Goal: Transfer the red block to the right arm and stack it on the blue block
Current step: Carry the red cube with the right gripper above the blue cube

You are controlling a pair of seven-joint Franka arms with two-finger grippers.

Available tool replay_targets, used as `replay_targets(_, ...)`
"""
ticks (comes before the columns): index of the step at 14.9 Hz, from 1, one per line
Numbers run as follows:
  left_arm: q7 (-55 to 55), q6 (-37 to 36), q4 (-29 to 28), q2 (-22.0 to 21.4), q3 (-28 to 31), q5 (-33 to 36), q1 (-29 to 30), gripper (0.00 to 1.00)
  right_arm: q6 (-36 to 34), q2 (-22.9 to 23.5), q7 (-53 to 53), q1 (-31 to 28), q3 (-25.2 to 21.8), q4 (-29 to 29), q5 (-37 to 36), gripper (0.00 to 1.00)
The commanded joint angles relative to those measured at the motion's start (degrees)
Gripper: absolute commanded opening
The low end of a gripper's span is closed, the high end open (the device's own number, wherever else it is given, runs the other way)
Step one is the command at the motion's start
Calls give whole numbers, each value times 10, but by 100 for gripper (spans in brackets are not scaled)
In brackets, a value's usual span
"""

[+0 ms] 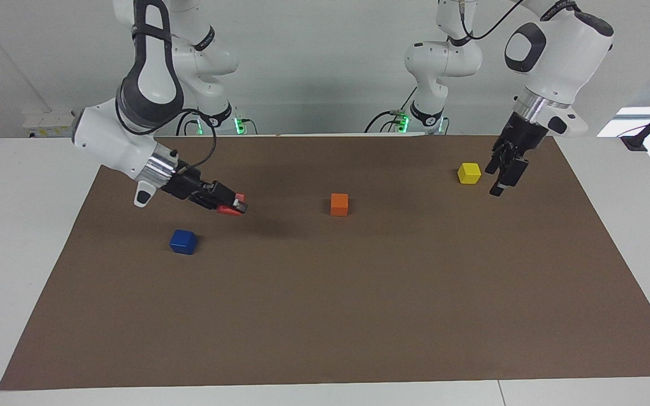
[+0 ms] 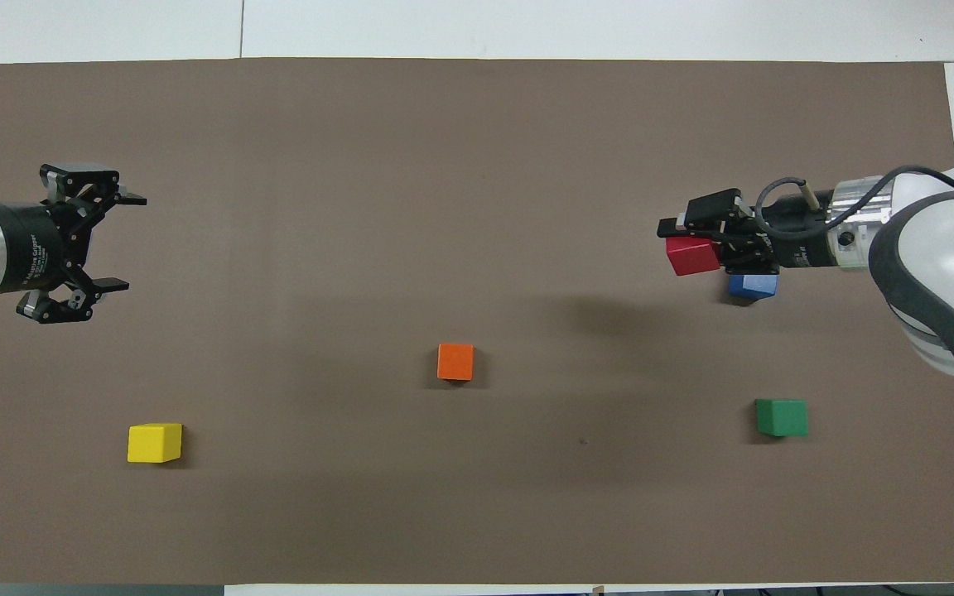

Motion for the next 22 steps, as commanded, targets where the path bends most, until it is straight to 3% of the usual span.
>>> replay_targets(1,163,-64,58,49,30,36,11,100,-7,3,14,-23,5,27,-148,0)
replay_targets(5,344,-155,143,109,28,108,12,100,1,6,21,-26,5,42,-316,0)
replay_targets(8,444,-217,154,108,-14,133,51,100,35,10,43,-25,7,33,-400,0)
replay_targets(10,493,-230,145,96,-75,171,91,100,46,23,43,-26,6,29,-423,0)
replay_targets(13,495,-226,117,66,-91,167,107,100,69,37,81,-27,6,17,-449,0)
replay_targets(15,494,-222,44,20,-96,167,120,100,103,44,124,-28,7,8,-449,0)
replay_targets(19,493,-215,52,22,-113,167,119,100,151,51,137,-30,7,-28,-447,0)
replay_targets(22,497,-168,51,29,-116,149,118,100,152,51,155,-31,8,-35,-444,0)
